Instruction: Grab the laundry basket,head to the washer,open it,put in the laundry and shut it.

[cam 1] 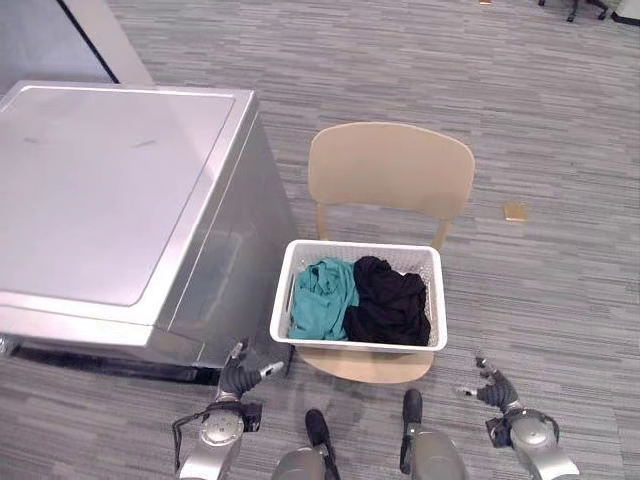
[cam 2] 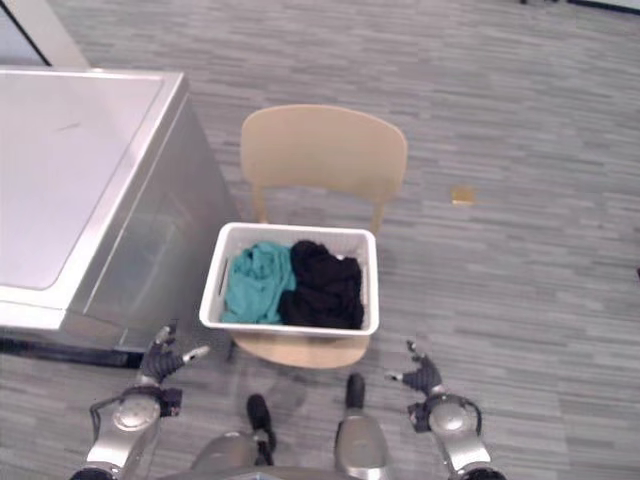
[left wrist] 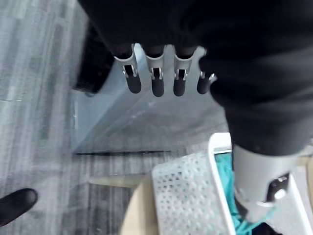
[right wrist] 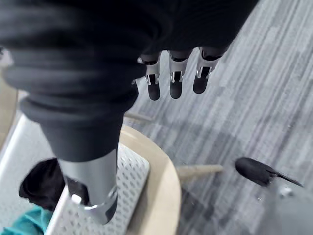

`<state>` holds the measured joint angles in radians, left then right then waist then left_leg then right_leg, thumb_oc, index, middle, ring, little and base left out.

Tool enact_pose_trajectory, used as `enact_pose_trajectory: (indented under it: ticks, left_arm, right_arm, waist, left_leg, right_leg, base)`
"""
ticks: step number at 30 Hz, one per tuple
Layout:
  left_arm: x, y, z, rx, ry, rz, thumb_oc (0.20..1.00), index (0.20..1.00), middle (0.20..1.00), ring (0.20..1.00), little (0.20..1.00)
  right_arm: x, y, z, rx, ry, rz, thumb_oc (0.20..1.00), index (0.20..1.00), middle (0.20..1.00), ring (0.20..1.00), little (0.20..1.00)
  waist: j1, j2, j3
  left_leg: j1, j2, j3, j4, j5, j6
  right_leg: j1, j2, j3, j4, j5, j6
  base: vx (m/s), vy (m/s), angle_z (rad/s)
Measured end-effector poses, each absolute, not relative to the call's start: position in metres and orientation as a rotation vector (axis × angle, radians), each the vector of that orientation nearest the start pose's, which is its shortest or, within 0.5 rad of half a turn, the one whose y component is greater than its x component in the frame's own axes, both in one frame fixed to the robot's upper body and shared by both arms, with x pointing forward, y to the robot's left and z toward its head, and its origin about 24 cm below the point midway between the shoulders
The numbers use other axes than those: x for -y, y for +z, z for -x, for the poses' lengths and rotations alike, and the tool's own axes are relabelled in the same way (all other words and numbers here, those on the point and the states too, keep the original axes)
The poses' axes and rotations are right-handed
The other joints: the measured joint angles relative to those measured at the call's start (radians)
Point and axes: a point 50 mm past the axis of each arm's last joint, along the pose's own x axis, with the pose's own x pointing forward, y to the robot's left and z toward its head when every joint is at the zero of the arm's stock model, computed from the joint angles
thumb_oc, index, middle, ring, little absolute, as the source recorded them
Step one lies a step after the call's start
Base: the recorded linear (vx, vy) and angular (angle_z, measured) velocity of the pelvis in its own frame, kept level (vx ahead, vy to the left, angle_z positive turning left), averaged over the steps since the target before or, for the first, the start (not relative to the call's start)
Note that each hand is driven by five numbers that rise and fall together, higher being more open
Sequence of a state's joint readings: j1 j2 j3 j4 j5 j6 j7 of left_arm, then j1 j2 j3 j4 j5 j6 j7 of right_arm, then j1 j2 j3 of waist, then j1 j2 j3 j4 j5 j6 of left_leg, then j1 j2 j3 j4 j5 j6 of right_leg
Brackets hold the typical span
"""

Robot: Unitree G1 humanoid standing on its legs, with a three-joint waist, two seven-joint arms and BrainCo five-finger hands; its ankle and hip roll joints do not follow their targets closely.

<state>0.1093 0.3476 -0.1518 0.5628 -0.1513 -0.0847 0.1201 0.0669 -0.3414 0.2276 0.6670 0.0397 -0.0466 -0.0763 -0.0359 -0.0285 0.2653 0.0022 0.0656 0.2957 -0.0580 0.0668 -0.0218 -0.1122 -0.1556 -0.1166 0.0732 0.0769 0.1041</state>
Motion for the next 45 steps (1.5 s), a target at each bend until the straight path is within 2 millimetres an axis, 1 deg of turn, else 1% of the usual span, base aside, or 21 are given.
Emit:
enact_pose_trajectory:
  ticks: [2,8,10,11,12,13,16,20,21,22,23,24,26,28,29,30,31,32,36,39,45]
  left_arm:
    - [-0.240,-0.089,-0.169,-0.632,0.124,-0.265,1.000,1.000,1.000,1.000,1.000]
    - [-0.229,-0.109,-0.150,-0.734,0.117,-0.230,1.000,1.000,1.000,1.000,1.000]
    - [-0.219,-0.114,-0.154,-0.748,0.097,-0.217,1.000,1.000,1.000,1.000,1.000]
    - [-0.219,-0.114,-0.155,-0.751,0.095,-0.222,1.000,1.000,1.000,1.000,1.000]
    - [-0.219,-0.115,-0.155,-0.755,0.095,-0.224,1.000,1.000,1.000,1.000,1.000]
    - [-0.219,-0.114,-0.156,-0.753,0.095,-0.225,1.000,1.000,1.000,1.000,1.000]
    - [-0.217,-0.113,-0.164,-0.741,0.096,-0.229,1.000,1.000,1.000,1.000,1.000]
    - [-0.207,-0.103,-0.184,-0.672,0.063,-0.229,1.000,1.000,1.000,1.000,1.000]
    - [-0.205,-0.103,-0.186,-0.668,0.057,-0.230,1.000,1.000,1.000,1.000,1.000]
    - [-0.208,-0.102,-0.186,-0.670,0.064,-0.237,1.000,1.000,1.000,1.000,1.000]
    - [-0.225,-0.101,-0.181,-0.685,0.083,-0.282,1.000,1.000,1.000,1.000,1.000]
    - [-0.231,-0.100,-0.181,-0.687,0.090,-0.300,1.000,1.000,1.000,1.000,1.000]
    - [-0.246,-0.095,-0.182,-0.680,0.123,-0.339,1.000,1.000,1.000,1.000,1.000]
    - [-0.259,-0.091,-0.182,-0.676,0.158,-0.361,1.000,1.000,1.000,1.000,1.000]
    - [-0.260,-0.087,-0.187,-0.654,0.180,-0.353,1.000,1.000,1.000,1.000,1.000]
    - [-0.260,-0.086,-0.188,-0.647,0.190,-0.348,1.000,1.000,1.000,1.000,1.000]
    - [-0.259,-0.091,-0.184,-0.668,0.196,-0.334,1.000,1.000,1.000,1.000,1.000]
    - [-0.238,-0.104,-0.176,-0.707,0.155,-0.286,1.000,1.000,1.000,1.000,1.000]
    - [-0.222,-0.118,-0.157,-0.776,0.144,-0.235,1.000,1.000,1.000,1.000,1.000]
    - [-0.227,-0.129,-0.134,-0.858,0.161,-0.239,1.000,1.000,1.000,1.000,1.000]
    - [-0.228,-0.129,-0.135,-0.858,0.165,-0.241,1.000,1.000,1.000,1.000,1.000]
  right_arm:
    - [0.221,-0.105,-0.171,-0.720,0.039,0.375,1.000,1.000,1.000,1.000,1.000]
    - [0.229,-0.104,-0.171,-0.729,0.034,0.396,1.000,1.000,1.000,1.000,1.000]
    - [0.234,-0.105,-0.170,-0.742,0.026,0.412,1.000,1.000,1.000,1.000,1.000]
    - [0.231,-0.104,-0.172,-0.737,0.031,0.408,1.000,1.000,1.000,1.000,1.000]
    - [0.231,-0.103,-0.174,-0.730,0.031,0.409,1.000,1.000,1.000,1.000,1.000]
    - [0.231,-0.102,-0.176,-0.719,0.027,0.405,1.000,1.000,1.000,1.000,1.000]
    - [0.235,-0.100,-0.174,-0.717,0.012,0.410,1.000,1.000,1.000,1.000,1.000]
    - [0.247,-0.100,-0.167,-0.732,-0.055,0.400,1.000,1.000,1.000,1.000,1.000]
    - [0.253,-0.102,-0.163,-0.753,-0.073,0.404,1.000,1.000,1.000,1.000,1.000]
    - [0.251,-0.104,-0.162,-0.765,-0.080,0.392,1.000,1.000,1.000,1.000,1.000]
    - [0.227,-0.115,-0.153,-0.787,-0.055,0.316,1.000,1.000,1.000,1.000,1.000]
    - [0.216,-0.118,-0.152,-0.791,-0.042,0.290,1.000,1.000,1.000,1.000,1.000]
    - [0.192,-0.119,-0.160,-0.769,0.006,0.251,1.000,1.000,1.000,1.000,1.000]
    - [0.172,-0.112,-0.179,-0.714,0.076,0.250,1.000,1.000,1.000,1.000,1.000]
    - [0.168,-0.104,-0.191,-0.667,0.087,0.247,1.000,1.000,1.000,1.000,1.000]
    - [0.165,-0.098,-0.200,-0.632,0.107,0.263,1.000,1.000,1.000,1.000,1.000]
    - [0.163,-0.082,-0.214,-0.545,0.164,0.315,1.000,1.000,1.000,1.000,1.000]
    - [0.166,-0.072,-0.222,-0.499,0.203,0.371,1.000,1.000,1.000,1.000,1.000]
    - [0.160,-0.055,-0.238,-0.416,0.228,0.362,1.000,1.000,1.000,1.000,1.000]
    - [0.132,-0.049,-0.247,-0.374,0.341,0.365,1.000,1.000,1.000,1.000,1.000]
    - [0.097,-0.024,-0.268,-0.251,0.447,0.365,1.000,1.000,1.000,1.000,1.000]
  waist:
    - [0.021,0.006,-0.006]
    - [0.063,0.094,-0.021]
    - [0.060,0.113,-0.021]
    - [0.059,0.089,-0.010]
    - [0.052,0.070,-0.005]
    - [0.039,0.062,-0.008]
    - [0.001,0.063,-0.016]
    - [-0.025,0.066,-0.036]
    - [-0.027,0.063,-0.042]
    - [-0.027,0.037,-0.044]
    - [-0.021,-0.034,-0.066]
    - [-0.012,-0.064,-0.077]
    - [0.005,-0.086,-0.088]
    - [0.016,-0.066,-0.075]
    - [0.019,-0.025,-0.056]
    - [0.021,-0.008,-0.046]
    - [0.020,0.017,-0.031]
    - [0.024,0.061,-0.032]
    - [0.055,0.092,-0.031]
    - [0.082,0.102,-0.037]
    - [0.131,0.108,-0.041]
  left_leg:
    - [-0.018,0.017,-0.017,-0.002,0.002,-0.006]
    - [-0.126,0.069,-0.125,0.034,0.068,-0.039]
    - [-0.143,0.072,-0.121,0.038,0.010,-0.037]
    - [-0.142,0.071,-0.092,0.055,-0.023,-0.028]
    - [-0.141,0.066,-0.065,0.070,-0.024,-0.030]
    - [-0.131,0.059,-0.052,0.097,-0.026,-0.035]
    - [-0.105,0.153,0.013,0.183,-0.056,-0.061]
    - [-0.084,0.268,0.091,0.102,-0.044,-0.091]
    - [-0.083,0.260,0.108,0.076,-0.005,-0.142]
    - [-0.078,0.232,0.104,0.078,0.045,-0.154]
    - [-0.085,0.138,0.100,0.083,0.033,-0.127]
    - [-0.090,0.119,0.099,0.098,0.027,-0.116]
    - [-0.107,0.082,0.105,0.114,0.002,-0.081]
    - [-0.104,0.085,0.131,0.123,-0.012,-0.059]
    - [-0.082,0.087,0.113,0.101,-0.025,-0.037]
    - [-0.071,0.102,0.095,0.077,-0.028,-0.031]
    - [-0.042,0.110,0.078,0.032,-0.002,-0.051]
    - [-0.034,0.100,0.025,0.017,0.011,-0.055]
    - [-0.077,0.097,-0.014,0.039,0.022,-0.050]
    - [-0.088,0.087,-0.027,0.029,0.024,-0.050]
    - [-0.088,0.054,-0.039,0.004,0.028,-0.043]
  right_leg:
    - [-0.005,0.020,0.007,0.002,-0.007,-0.010]
    - [0.003,0.094,-0.032,-0.042,-0.015,-0.033]
    - [0.006,0.075,-0.097,-0.041,-0.017,-0.050]
    - [0.014,0.039,-0.130,-0.047,0.002,-0.088]
    - [0.024,0.013,-0.148,-0.053,0.004,-0.086]
    - [0.031,-0.011,-0.164,-0.058,-0.002,-0.075]
    - [0.088,-0.066,-0.276,-0.087,0.019,-0.041]
    - [0.111,-0.127,-0.325,-0.075,0.021,0.027]
    - [0.122,-0.147,-0.341,-0.085,0.034,0.053]
    - [0.124,-0.173,-0.331,-0.089,0.036,0.056]
    - [0.128,-0.232,-0.286,-0.089,0.050,0.040]
    - [0.115,-0.268,-0.280,-0.073,0.075,0.036]
    - [0.057,-0.301,-0.256,-0.003,0.141,0.021]
    - [0.023,-0.309,-0.253,0.029,0.235,0.001]
    - [-0.026,-0.266,-0.229,0.149,0.077,0.041]
    - [-0.048,-0.171,-0.177,0.205,-0.053,0.024]
    - [-0.072,0.047,-0.110,0.206,-0.208,-0.061]
    - [-0.011,0.086,-0.105,0.127,-0.167,-0.062]
    - [-0.008,0.083,-0.134,0.119,-0.166,-0.063]
    - [-0.006,0.072,-0.170,0.096,-0.163,-0.057]
    - [0.027,0.047,-0.189,0.030,-0.135,-0.023]
  base:
    - [-0.07,-0.145,0.27]
    - [-0.15,-0.012,0.62]
    - [-0.11,0.127,0.81]
    - [-0.03,0.058,0.63]
    - [-0.04,0.145,0.70]
    - [0.02,0.325,0.77]
    - [0.09,0.304,0.96]
    - [0.16,0.438,0.87]
    - [0.10,0.304,0.49]
    - [0.10,0.403,0.61]
    - [0.02,0.373,0.44]
    - [-0.03,0.336,0.39]
    - [-0.02,0.405,-0.06]
    - [0.05,0.351,-0.17]
    - [0.09,0.439,0.04]
    - [0.08,0.400,0.33]
    - [0.01,0.192,0.69]
    - [-0.01,0.098,0.63]
    - [0.01,0.038,0.46]
    - [-0.07,0.022,0.16]
    - [-0.02,0.015,0.15]
